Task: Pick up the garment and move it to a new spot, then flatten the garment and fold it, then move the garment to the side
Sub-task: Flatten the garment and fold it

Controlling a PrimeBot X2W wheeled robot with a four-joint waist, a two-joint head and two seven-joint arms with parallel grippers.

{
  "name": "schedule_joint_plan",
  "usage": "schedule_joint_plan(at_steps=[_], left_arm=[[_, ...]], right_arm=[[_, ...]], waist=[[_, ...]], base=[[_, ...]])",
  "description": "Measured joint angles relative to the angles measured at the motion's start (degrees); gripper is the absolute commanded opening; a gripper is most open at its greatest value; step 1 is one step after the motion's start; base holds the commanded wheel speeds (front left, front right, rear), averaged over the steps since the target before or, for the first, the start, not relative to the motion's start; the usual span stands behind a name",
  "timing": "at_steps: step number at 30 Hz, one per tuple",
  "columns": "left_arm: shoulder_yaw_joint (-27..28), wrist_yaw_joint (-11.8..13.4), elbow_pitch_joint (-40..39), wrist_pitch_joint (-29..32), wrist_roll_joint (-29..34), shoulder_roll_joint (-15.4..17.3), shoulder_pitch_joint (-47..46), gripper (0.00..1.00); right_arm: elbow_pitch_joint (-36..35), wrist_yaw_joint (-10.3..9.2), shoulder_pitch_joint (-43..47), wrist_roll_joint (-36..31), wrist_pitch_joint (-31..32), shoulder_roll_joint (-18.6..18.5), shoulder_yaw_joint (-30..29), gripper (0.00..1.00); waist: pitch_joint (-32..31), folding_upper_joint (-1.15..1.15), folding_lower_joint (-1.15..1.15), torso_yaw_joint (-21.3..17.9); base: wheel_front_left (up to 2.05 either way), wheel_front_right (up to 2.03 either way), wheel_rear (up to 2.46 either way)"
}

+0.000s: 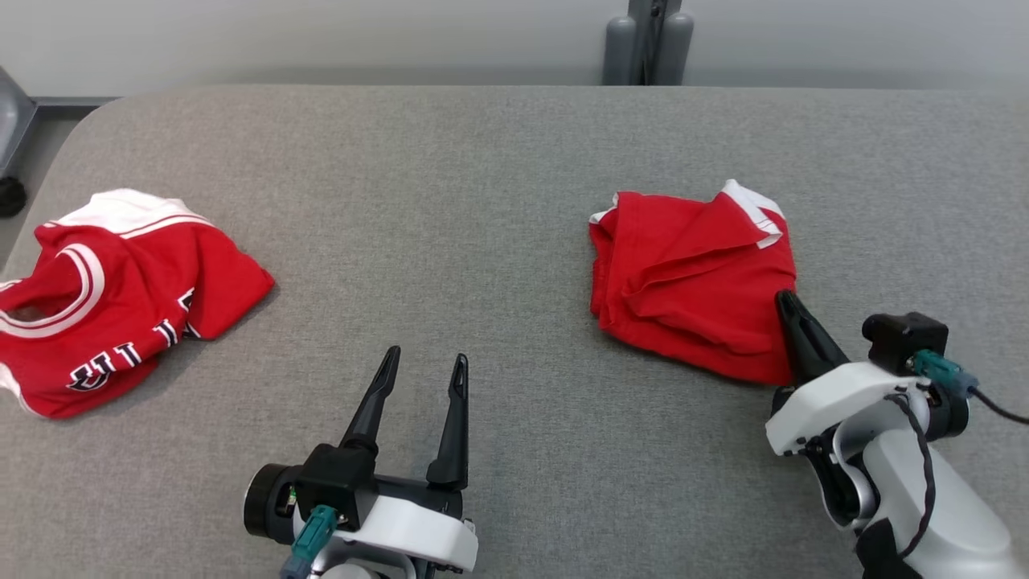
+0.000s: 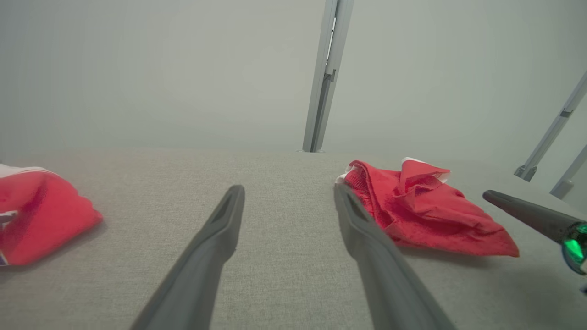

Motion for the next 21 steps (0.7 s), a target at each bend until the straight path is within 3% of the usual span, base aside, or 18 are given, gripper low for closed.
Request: schedule_joint_plan(at_steps=[8,21], left_arm=[[-1.38,0.11,0.18,0.0,-0.96,0.03,-1.21,1.0],[-2.63,0.34,0.12,0.0,-1.54,0.02,-3.31,1.0]], right_arm=[[10.99,0.0,-9.26,6.39,2.3,-3.09,5.66,0.0],[19.27,0.0,-17.33,12.0,2.05,-6.42,12.02,0.0]], waist=[[2.75,0.0,0.0,3.38],[6.01,0.0,0.0,7.19]], base=[[0.0,0.0,0.0],[0.0,0.0,0.0]])
